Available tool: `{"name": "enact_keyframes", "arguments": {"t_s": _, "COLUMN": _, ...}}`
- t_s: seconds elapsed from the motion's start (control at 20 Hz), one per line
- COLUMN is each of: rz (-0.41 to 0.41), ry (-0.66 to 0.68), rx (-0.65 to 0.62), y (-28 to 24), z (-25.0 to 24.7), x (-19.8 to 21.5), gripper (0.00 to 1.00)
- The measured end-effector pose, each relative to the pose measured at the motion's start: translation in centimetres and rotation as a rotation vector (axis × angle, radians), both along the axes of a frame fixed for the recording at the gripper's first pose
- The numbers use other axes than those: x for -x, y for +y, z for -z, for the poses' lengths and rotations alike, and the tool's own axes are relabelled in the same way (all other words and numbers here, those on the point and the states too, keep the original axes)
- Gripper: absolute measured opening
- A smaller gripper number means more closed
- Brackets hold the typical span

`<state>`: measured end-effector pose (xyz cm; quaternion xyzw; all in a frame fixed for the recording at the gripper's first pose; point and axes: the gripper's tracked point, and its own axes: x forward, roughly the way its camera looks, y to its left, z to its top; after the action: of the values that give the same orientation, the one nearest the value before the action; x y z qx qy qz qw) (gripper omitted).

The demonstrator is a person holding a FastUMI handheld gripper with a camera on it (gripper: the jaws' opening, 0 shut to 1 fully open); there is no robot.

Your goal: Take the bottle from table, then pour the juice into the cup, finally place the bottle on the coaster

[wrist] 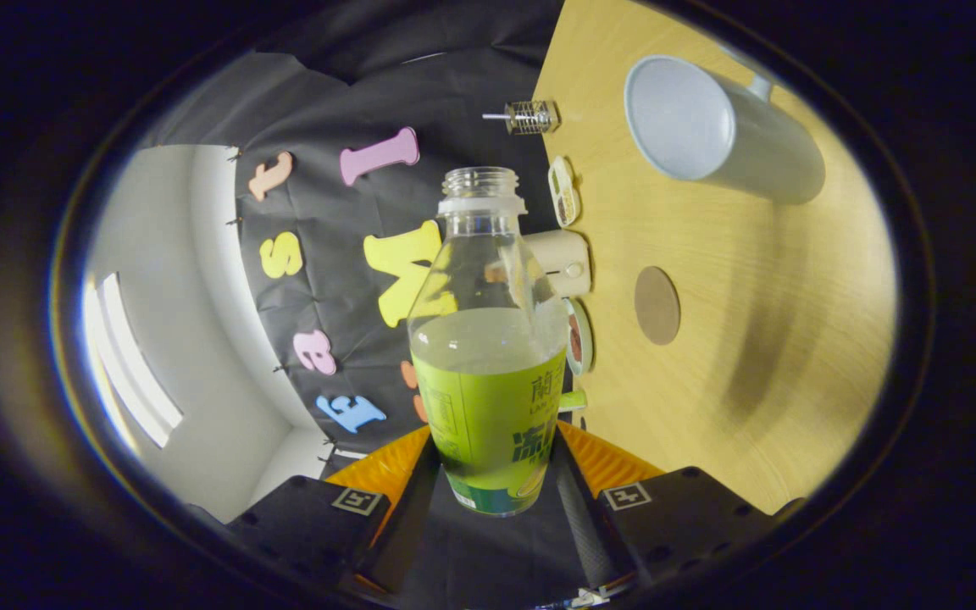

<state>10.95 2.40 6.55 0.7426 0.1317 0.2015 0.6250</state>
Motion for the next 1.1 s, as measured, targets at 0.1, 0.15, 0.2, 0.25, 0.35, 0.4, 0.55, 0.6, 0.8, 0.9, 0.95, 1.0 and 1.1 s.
{"name": "enact_keyframes", "arguments": {"t_s": 0.1, "rz": -0.002, "ry": 0.004, "rx": -0.018, "y": -0.1, "z": 0.0, "x": -0.1, "gripper": 0.79}}
{"name": "enact_keyframes", "arguments": {"t_s": 0.15, "rz": -0.001, "ry": 0.007, "rx": -0.029, "y": -0.1, "z": 0.1, "x": -0.2, "gripper": 0.79}}
{"name": "enact_keyframes", "arguments": {"t_s": 0.2, "rz": -0.002, "ry": 0.010, "rx": -0.036, "y": -0.3, "z": 0.0, "x": -0.1, "gripper": 0.79}}
{"name": "enact_keyframes", "arguments": {"t_s": 0.25, "rz": -0.004, "ry": 0.011, "rx": -0.042, "y": -0.4, "z": 0.0, "x": -0.1, "gripper": 0.79}}
{"name": "enact_keyframes", "arguments": {"t_s": 0.35, "rz": -0.008, "ry": 0.014, "rx": -0.056, "y": -0.6, "z": -0.2, "x": 0.1, "gripper": 0.79}}
{"name": "enact_keyframes", "arguments": {"t_s": 0.4, "rz": -0.008, "ry": 0.015, "rx": -0.063, "y": -0.7, "z": -0.2, "x": -0.2, "gripper": 0.79}}
{"name": "enact_keyframes", "arguments": {"t_s": 0.55, "rz": -0.008, "ry": 0.017, "rx": -0.077, "y": -0.9, "z": -0.3, "x": -0.3, "gripper": 0.79}}
{"name": "enact_keyframes", "arguments": {"t_s": 0.6, "rz": -0.007, "ry": 0.017, "rx": -0.084, "y": -1.0, "z": -0.3, "x": -0.3, "gripper": 0.79}}
{"name": "enact_keyframes", "arguments": {"t_s": 0.8, "rz": 0.003, "ry": 0.024, "rx": -0.111, "y": -1.5, "z": -0.5, "x": 0.1, "gripper": 0.79}}
{"name": "enact_keyframes", "arguments": {"t_s": 0.9, "rz": 0.004, "ry": 0.022, "rx": -0.123, "y": -1.5, "z": -0.8, "x": 0.3, "gripper": 0.79}}
{"name": "enact_keyframes", "arguments": {"t_s": 0.95, "rz": 0.002, "ry": 0.019, "rx": -0.128, "y": -1.6, "z": -0.9, "x": 0.3, "gripper": 0.79}}
{"name": "enact_keyframes", "arguments": {"t_s": 1.0, "rz": 0.000, "ry": 0.017, "rx": -0.134, "y": -1.5, "z": -1.1, "x": 0.2, "gripper": 0.79}}
{"name": "enact_keyframes", "arguments": {"t_s": 1.1, "rz": -0.006, "ry": 0.015, "rx": -0.141, "y": -1.3, "z": -1.2, "x": 0.0, "gripper": 0.79}}
